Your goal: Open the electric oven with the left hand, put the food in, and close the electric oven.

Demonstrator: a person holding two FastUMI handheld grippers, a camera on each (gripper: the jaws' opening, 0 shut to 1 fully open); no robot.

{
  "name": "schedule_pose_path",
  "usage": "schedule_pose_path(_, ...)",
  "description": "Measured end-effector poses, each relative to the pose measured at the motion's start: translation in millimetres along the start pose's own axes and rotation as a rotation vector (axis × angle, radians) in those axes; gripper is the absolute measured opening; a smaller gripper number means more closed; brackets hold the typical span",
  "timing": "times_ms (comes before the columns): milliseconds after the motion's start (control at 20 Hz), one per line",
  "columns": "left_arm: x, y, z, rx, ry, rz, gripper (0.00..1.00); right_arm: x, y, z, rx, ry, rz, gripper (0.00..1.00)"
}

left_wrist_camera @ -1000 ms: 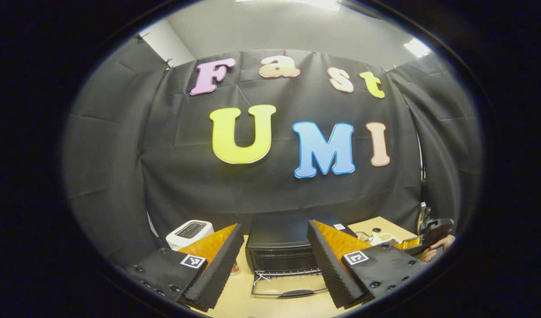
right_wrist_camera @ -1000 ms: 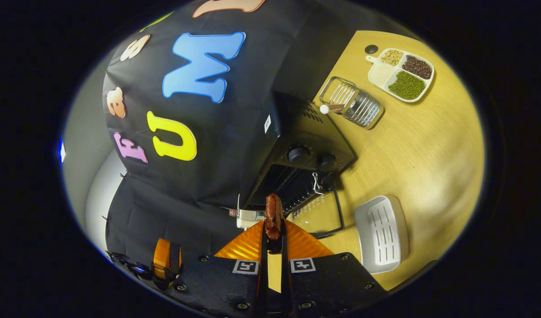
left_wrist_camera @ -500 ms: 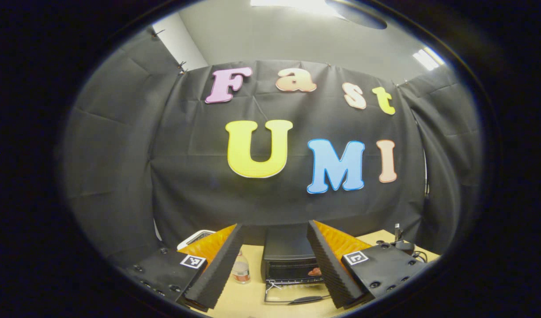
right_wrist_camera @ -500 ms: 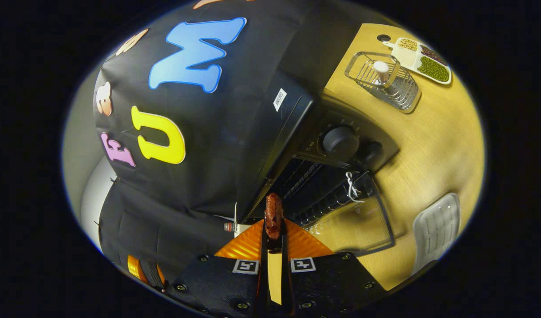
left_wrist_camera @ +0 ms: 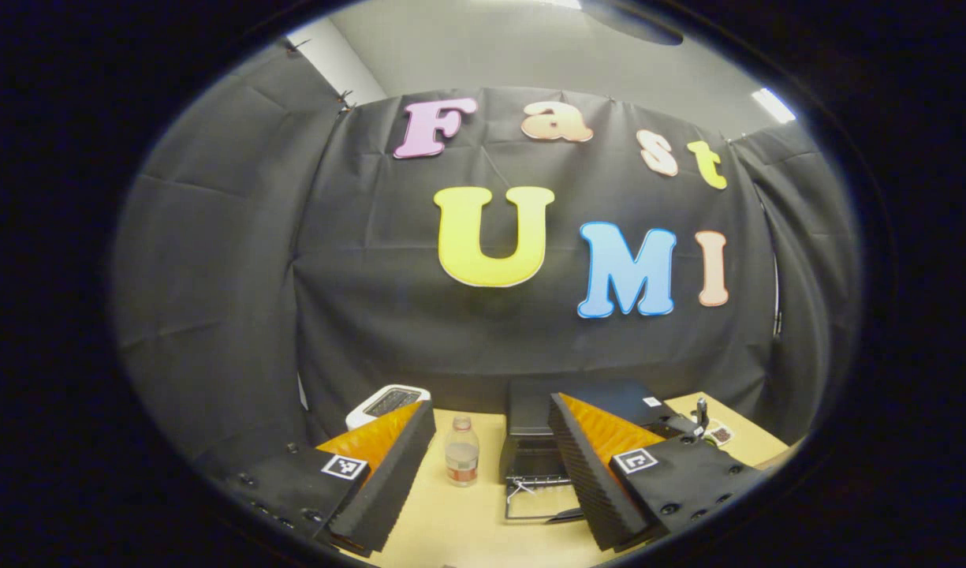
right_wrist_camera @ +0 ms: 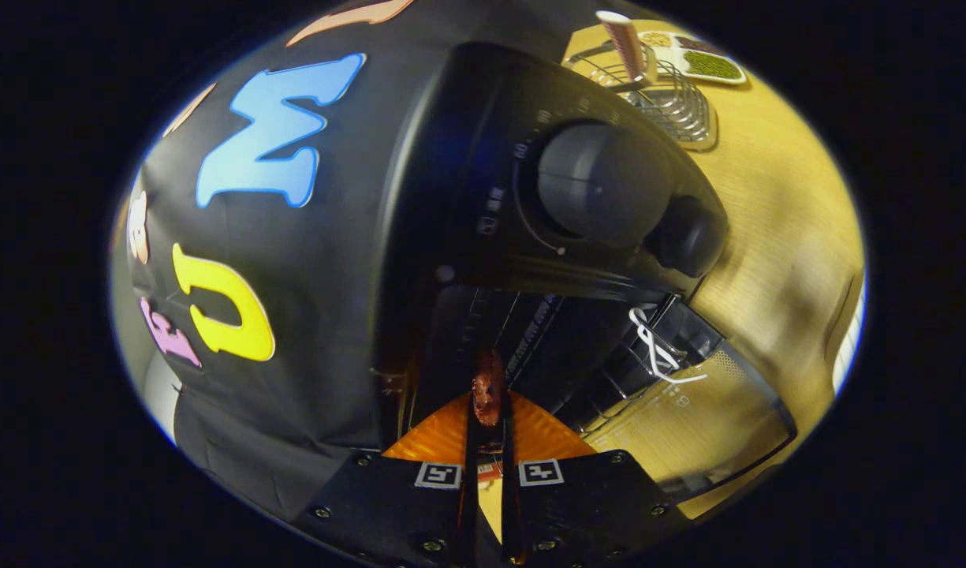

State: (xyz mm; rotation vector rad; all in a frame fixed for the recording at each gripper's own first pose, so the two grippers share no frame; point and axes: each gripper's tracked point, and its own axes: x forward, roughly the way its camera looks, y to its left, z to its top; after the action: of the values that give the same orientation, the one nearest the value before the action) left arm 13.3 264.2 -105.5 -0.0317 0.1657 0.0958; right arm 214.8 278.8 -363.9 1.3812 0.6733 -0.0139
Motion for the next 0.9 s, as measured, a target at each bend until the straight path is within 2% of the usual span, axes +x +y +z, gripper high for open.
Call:
schedule_pose_path(50,0.3,3.1,-1.0,-0.002,0.003,0.003,0.98,5.4,-3.1,4.0,0.029,-0.018,-0.004,0.12)
schedule_pose_path(150,0.3,9.1,-3.5,-0.007,0.007,0.008,1.0,9.3,-5.5,6.5,0.047,-0.055,-0.029,0.12)
schedule_pose_path(200,0.0,10.5,-4.2,-0.012,0.009,0.007,0.97,10.7,-7.5,6.2,0.028,-0.067,-0.052,0.12)
schedule_pose_path(250,1.2,9.9,-4.9,-0.019,0.01,0.004,1.0,13.0,-14.2,7.7,-0.012,-0.075,-0.108,0.12)
schedule_pose_path(450,8.4,-1.7,-2.1,-0.02,0.0,-0.033,1.0,-0.3,-24.9,13.8,-0.182,-0.104,-0.234,0.32)
schedule_pose_path(500,11.5,-7.6,-0.8,-0.021,-0.005,-0.046,1.0,-5.4,-24.2,17.1,-0.216,-0.111,-0.248,0.32)
schedule_pose_path(550,14.6,-14.6,-0.3,-0.023,-0.008,-0.06,0.99,-12.0,-22.0,16.8,-0.252,-0.103,-0.251,0.42)
schedule_pose_path(600,18.3,-22.8,-0.3,-0.025,-0.011,-0.079,0.97,-19.1,-19.7,14.6,-0.289,-0.09,-0.246,0.43)
schedule_pose_path(700,24.5,-38.7,0.4,-0.027,-0.015,-0.108,1.0,-36.5,-18.6,7.2,-0.36,-0.057,-0.237,0.71)
schedule_pose_path(750,27.3,-46.1,-0.5,-0.026,-0.015,-0.121,1.0,-48.1,-17.0,4.9,-0.402,-0.047,-0.225,0.72)
schedule_pose_path(800,28.7,-53.4,0.5,-0.023,-0.017,-0.132,1.0,-61.9,-13.8,1.7,-0.457,-0.038,-0.218,0.62)
schedule_pose_path(850,30.9,-61.2,1.0,-0.021,-0.02,-0.143,1.0,-77.1,-12.8,2.2,-0.513,-0.034,-0.213,0.71)
schedule_pose_path(900,32.0,-70.2,-0.5,-0.018,-0.022,-0.156,1.0,-91.9,-10.6,5.5,-0.568,-0.039,-0.209,0.71)
